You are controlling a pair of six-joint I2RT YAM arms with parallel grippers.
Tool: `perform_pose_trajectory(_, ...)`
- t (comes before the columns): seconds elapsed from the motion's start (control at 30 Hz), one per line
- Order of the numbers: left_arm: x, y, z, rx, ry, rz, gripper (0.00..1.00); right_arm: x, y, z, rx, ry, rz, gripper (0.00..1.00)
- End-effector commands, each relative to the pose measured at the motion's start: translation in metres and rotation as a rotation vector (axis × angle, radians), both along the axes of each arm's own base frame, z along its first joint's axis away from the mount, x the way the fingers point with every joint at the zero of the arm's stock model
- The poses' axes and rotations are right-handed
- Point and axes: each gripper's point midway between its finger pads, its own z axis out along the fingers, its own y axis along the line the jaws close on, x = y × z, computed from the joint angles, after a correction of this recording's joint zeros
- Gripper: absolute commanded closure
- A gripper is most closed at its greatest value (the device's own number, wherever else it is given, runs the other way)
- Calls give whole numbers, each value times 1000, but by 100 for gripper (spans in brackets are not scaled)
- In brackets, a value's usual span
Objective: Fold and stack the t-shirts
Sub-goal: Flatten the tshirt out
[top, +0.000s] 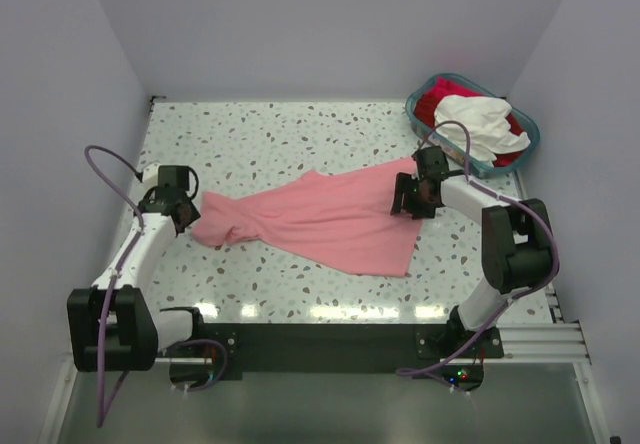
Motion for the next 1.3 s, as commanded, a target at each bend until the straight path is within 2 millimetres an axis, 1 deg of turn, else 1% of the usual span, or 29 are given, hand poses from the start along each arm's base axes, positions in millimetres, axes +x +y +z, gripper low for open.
perform_pose_trajectory(0.0,10,-5,-14,-23,19,-49,43,8,5,15,-10,-48,40,35)
perform_pose_trajectory(0.03,18,-10,-15,-49,4,-71,42,7,7,14,-10,-45,45,35)
perform_pose_trajectory(0.07,21,-13,-22,-65,17,-89,42,7,9,14,-11,-46,57,35)
perform_pose_trajectory(0.13,29,-22,-29,-102,19,-139,43,5,12,13,-6,-42,69,35)
perform_pose_trajectory(0.17,29,-25,-38,-115,49,-156,44,4,14,12,-7,-43,75,35)
perform_pose_trajectory(0.2,30,-27,-43,-129,61,-161,45,4,15,13,-3,-42,84,35)
perform_pose_trajectory(0.23,29,-32,-47,-150,71,-175,49,4,18,13,0,-43,91,35)
perform_pose_trajectory(0.27,27,-34,-54,-162,93,-180,50,3,21,13,-2,-46,104,35)
perform_pose_trajectory(0.3,26,-35,-58,-169,103,-183,51,4,22,14,-4,-50,111,35)
perform_pose_trajectory(0.4,19,-34,-62,-165,117,-172,50,3,26,15,-9,-56,129,35)
perform_pose_trajectory(0.47,12,-25,-60,-122,123,-145,45,3,28,17,-4,-59,137,35)
perform_pose_trajectory(0.53,9,-22,-60,-101,124,-144,43,4,29,18,-7,-64,143,35)
perform_pose_trajectory(0.6,6,-21,-63,-97,132,-147,42,4,33,18,-9,-67,156,35)
perform_pose_trajectory(0.7,4,-25,-69,-119,140,-151,43,3,37,16,-1,-61,172,35)
perform_pose_trajectory(0.8,3,-27,-71,-131,141,-150,51,1,40,14,3,-55,184,35)
perform_pose_trajectory(0.87,3,-25,-72,-123,144,-145,53,1,41,13,4,-55,187,35)
perform_pose_trajectory(0.9,3,-24,-73,-119,147,-143,57,1,42,14,5,-58,189,35)
perform_pose_trajectory(0.97,2,-24,-75,-115,157,-140,61,0,42,13,5,-55,190,35)
perform_pose_trajectory(1.0,2,-26,-76,-121,161,-145,66,0,42,13,5,-55,191,35)
perform_pose_trajectory(1.07,1,-28,-81,-126,177,-146,71,1,42,13,7,-56,190,35)
perform_pose_trajectory(1.1,0,-31,-81,-123,185,-153,77,0,42,13,8,-58,192,35)
perform_pose_trajectory(1.13,1,-32,-82,-120,190,-154,80,0,42,12,7,-55,192,35)
perform_pose_trajectory(1.17,1,-31,-81,-111,195,-154,84,-1,42,12,7,-55,194,35)
perform_pose_trajectory(1.2,-2,-32,-79,-74,216,-164,91,0,43,12,8,-56,196,35)
perform_pose_trajectory(1.23,-4,-30,-77,-44,232,-160,96,-1,42,12,8,-55,194,35)
perform_pose_trajectory(1.27,-2,-27,-70,-24,222,-136,99,-1,42,12,7,-54,196,35)
